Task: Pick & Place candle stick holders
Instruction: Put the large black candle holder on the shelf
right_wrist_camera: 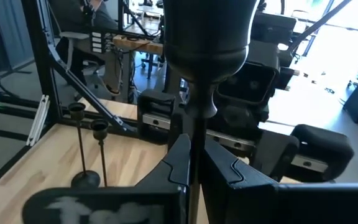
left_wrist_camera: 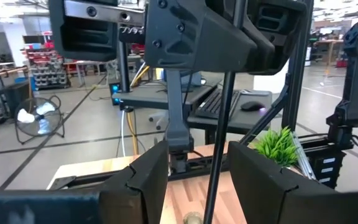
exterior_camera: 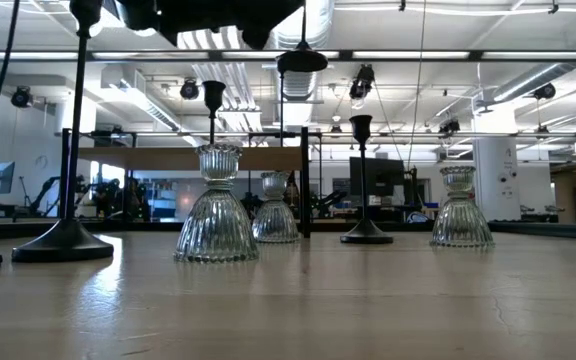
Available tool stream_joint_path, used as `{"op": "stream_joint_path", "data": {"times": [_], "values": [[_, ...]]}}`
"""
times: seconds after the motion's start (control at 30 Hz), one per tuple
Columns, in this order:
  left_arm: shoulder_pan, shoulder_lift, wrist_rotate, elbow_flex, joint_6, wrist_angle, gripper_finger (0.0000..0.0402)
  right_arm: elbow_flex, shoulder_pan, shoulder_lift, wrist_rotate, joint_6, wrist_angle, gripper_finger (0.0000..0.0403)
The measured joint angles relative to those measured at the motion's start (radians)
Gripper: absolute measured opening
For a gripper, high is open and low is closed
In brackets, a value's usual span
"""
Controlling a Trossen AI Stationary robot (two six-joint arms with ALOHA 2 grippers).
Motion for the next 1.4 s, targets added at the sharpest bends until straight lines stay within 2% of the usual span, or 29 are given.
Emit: {"op": "stream_joint_path", "data": {"times": [0.37,0.47,0.57,0.6,0.97,1.23,1.33,1.4], "values": [[-0.023,0.062,0.036,0.061,-0.014,-0.001,0.0164,-0.001,0.000,0.001,0.001,-0.002,-0.002,0.0011],[-0.026,0.067,0.013,0.063,0.003,-0.001,0.0119,-0.002,0.000,0.001,0.001,-0.002,-0.002,0.0011],[-0.028,0.067,0.010,0.063,0.025,-0.001,0.0035,-0.002,0.000,0.001,0.004,-0.003,-0.003,0.0011],[-0.028,0.067,0.010,0.063,0.032,0.000,0.0022,-0.002,-0.001,0.001,0.003,0.002,-0.003,0.0011],[-0.029,0.067,0.006,0.066,0.027,-0.002,0.0019,-0.002,-0.002,0.001,0.004,0.034,0.000,0.0021],[-0.029,0.055,-0.005,0.063,0.022,-0.004,0.0019,-0.002,-0.002,-0.010,0.003,-0.013,-0.025,0.0103],[-0.027,0.023,-0.014,0.062,0.030,-0.046,0.0019,-0.002,-0.009,-0.040,0.044,-0.029,-0.102,0.0130],[-0.026,-0.009,-0.057,0.062,0.061,-0.096,0.0019,-0.002,-0.017,-0.069,0.078,-0.027,-0.169,0.0144]]}}
